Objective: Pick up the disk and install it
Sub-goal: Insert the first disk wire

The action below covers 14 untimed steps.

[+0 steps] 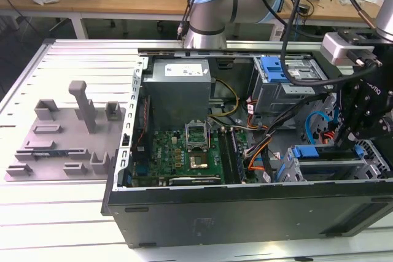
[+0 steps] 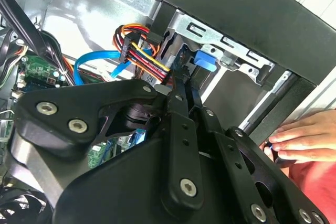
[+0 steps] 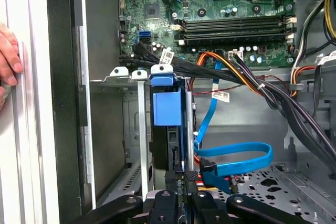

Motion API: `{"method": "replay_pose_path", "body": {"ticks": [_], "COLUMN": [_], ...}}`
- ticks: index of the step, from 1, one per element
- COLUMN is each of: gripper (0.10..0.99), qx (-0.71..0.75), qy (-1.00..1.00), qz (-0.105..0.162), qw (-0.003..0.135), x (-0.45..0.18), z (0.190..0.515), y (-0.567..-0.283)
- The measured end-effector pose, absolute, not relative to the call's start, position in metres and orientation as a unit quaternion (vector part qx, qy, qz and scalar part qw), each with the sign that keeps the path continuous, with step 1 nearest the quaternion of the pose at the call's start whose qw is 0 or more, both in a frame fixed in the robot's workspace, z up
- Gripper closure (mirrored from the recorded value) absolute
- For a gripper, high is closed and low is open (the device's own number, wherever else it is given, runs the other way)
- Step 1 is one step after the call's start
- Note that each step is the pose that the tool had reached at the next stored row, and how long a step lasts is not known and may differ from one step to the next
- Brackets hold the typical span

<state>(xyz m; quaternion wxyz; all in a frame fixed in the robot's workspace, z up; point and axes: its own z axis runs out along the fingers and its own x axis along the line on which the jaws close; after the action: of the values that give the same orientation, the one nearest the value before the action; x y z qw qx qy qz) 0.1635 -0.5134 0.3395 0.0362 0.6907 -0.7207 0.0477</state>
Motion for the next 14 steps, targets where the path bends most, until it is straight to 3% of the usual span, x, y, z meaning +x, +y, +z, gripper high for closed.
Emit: {"method": "replay_pose_path", "body": {"ticks": [14], "gripper": [0.910], "qx": [0.691], "qy": [-0.721], "qz": [0.048], "qw": [0.036], "x": [0.1635], "z": [0.3374], "y": [-0.5136]}}
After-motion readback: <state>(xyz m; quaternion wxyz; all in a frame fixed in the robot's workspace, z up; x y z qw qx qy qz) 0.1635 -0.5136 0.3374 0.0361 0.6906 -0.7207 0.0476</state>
